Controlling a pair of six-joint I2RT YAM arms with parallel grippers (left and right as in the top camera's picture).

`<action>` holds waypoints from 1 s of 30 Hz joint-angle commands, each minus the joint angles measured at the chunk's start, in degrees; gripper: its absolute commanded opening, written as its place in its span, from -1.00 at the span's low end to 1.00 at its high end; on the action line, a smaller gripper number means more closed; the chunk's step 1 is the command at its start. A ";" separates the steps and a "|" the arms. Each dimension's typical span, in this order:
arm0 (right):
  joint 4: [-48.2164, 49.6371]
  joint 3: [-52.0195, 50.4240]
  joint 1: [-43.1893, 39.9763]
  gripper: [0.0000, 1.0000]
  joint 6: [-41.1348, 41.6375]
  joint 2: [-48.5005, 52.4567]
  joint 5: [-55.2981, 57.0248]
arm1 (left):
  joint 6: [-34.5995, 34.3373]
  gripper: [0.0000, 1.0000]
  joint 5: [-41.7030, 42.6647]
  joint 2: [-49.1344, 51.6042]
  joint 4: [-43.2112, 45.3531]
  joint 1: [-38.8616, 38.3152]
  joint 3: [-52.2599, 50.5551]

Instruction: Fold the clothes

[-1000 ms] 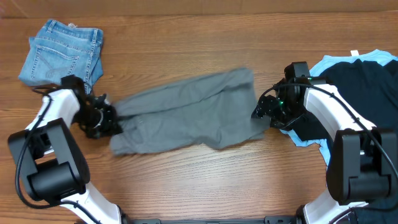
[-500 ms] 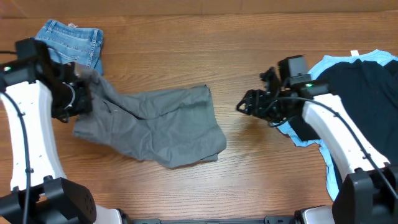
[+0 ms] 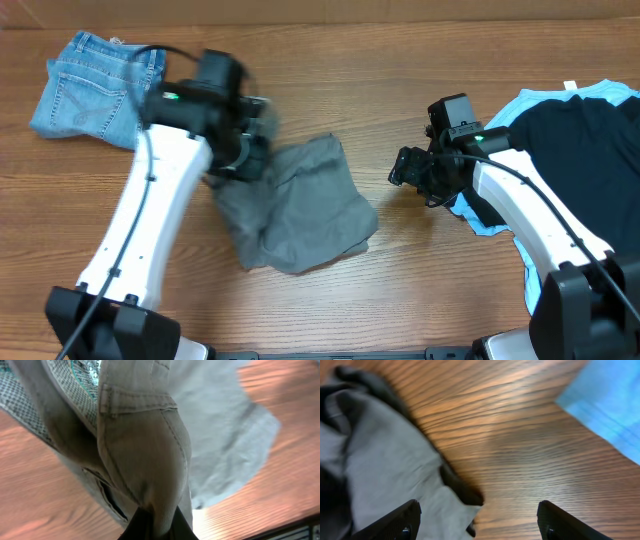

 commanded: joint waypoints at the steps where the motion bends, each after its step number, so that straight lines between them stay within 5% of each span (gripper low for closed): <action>1: -0.22 0.83 -0.46 0.57 4.90 2.69 4.79 | -6.73 -0.91 -2.12 0.90 2.43 -5.53 0.35; 4: -0.57 0.83 -0.50 0.57 5.92 4.74 5.03 | -11.26 -0.77 -3.50 2.27 6.73 -9.29 -1.66; 7: -0.76 0.83 -0.50 0.57 5.90 5.79 5.03 | -16.48 -0.08 -3.21 4.52 11.23 -12.59 -4.35; 12: -0.63 0.83 -0.59 0.58 5.86 5.81 5.51 | -17.70 0.48 -0.22 8.61 12.61 -16.70 -4.98; 17: -0.70 1.27 -3.17 0.60 4.13 5.62 5.55 | -17.42 0.33 -1.70 8.26 8.68 -16.55 -3.04; 22: 0.07 3.61 -5.18 0.52 -7.74 3.72 -6.12 | -14.34 0.30 -7.39 6.56 -0.35 -12.39 4.20; 28: 3.43 6.19 -1.81 0.49 -19.96 -1.68 -28.98 | -13.75 0.60 -16.87 5.03 -5.20 -3.85 8.20; 30: 5.49 6.19 0.61 0.46 -19.93 -2.62 -31.23 | -13.27 0.33 -15.37 5.29 -4.87 -1.40 7.96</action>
